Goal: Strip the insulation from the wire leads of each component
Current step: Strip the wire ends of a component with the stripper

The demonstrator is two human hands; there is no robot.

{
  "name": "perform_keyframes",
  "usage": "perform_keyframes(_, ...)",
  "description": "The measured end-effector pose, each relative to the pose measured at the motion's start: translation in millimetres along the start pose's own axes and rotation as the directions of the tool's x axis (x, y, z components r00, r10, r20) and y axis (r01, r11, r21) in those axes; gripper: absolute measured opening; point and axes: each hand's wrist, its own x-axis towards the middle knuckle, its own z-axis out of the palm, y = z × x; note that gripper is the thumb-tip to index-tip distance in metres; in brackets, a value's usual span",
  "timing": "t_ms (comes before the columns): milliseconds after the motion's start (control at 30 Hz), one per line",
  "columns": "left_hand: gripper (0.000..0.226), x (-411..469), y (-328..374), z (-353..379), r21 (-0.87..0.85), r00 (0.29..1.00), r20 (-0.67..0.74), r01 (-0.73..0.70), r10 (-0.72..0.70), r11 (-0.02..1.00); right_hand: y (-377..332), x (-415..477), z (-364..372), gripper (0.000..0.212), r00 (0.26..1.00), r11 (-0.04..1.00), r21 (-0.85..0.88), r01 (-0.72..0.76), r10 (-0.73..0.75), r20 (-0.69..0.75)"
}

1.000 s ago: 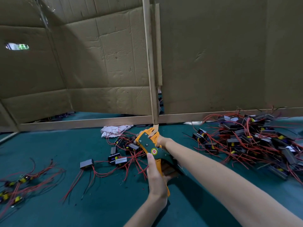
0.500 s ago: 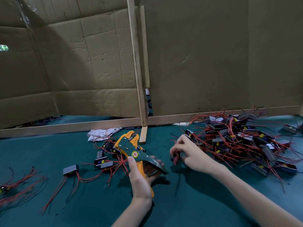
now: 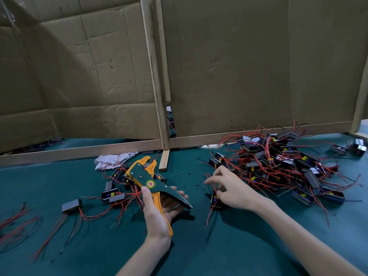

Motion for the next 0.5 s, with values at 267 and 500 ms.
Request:
perform_keyframes(267,0.081,-1.3,1.4,0.8,0.025,1.0,0.009,0.025,-0.026,0.999,-16.5,-10.1,-12.1,0.015,0.943,0.971,0.18,0.159,-0.203,0.265)
perform_keyframes(500,0.081,-0.8,1.6,0.1,0.018,0.999,0.002,0.035,-0.035,0.999,-9.3,-8.7,-11.7,0.013,0.936,0.945,0.29,0.15,-0.23,0.267)
